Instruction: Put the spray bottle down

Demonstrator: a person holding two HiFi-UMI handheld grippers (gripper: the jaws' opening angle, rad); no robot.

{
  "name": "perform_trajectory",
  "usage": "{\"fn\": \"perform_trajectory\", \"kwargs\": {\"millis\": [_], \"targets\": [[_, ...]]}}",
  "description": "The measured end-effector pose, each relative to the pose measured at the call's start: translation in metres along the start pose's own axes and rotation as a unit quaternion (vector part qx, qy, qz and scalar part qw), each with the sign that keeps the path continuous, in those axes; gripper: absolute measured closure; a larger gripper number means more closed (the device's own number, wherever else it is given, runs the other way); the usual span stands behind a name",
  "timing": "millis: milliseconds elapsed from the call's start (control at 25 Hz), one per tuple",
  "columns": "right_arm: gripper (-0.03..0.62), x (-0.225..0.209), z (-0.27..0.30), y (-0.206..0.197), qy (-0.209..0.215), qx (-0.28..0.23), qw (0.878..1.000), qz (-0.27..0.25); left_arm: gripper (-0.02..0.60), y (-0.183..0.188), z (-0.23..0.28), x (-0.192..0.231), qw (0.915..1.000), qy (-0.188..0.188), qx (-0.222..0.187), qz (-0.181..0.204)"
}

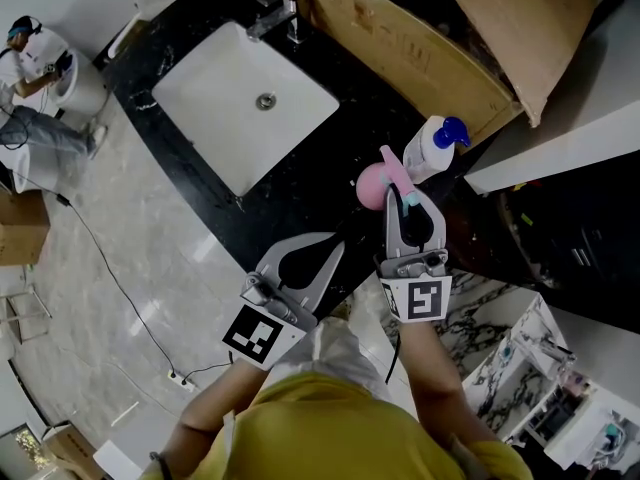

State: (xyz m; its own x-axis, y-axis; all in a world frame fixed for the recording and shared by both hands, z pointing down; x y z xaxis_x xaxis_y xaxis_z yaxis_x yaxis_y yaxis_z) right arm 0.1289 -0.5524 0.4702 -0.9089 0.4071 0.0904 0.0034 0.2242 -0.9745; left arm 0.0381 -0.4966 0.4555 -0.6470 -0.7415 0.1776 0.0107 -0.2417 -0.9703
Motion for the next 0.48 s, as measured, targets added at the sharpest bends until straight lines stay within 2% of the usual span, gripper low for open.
{"fn": "perform_trajectory", "kwargs": {"millis": [240,360,480], "targets": [[0.542,0.001,-0.006,-0.001,0.014,0.028,1.000,0.004,0.578,0.004,-0.005,-0.011,0.9999,-0.006,-0.009,0.002],[0.476,0.005,-0.008,-0.004,0.022,0.055,0.998,0.002,0.578,0.006,-0.008,-0.017,0.9999,-0.007,-0.013,0.006],[0.413,0.005,-0.012,-0.009,0.012,0.086,0.996,0.003,0.578,0.008,-0.012,-0.023,0.9998,-0.007,-0.014,0.009]]}}
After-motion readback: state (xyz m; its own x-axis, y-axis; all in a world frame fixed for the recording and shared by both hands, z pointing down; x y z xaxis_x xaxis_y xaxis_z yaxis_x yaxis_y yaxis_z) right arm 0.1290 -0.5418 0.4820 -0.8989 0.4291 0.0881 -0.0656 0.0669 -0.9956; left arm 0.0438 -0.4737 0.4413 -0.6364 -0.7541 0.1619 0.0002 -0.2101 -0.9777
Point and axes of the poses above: the fingertips, and each gripper's own axes: z forward along the fingers, x to its left, y out of its top, the point moved 1 cm from there along -z, backward along the fingers
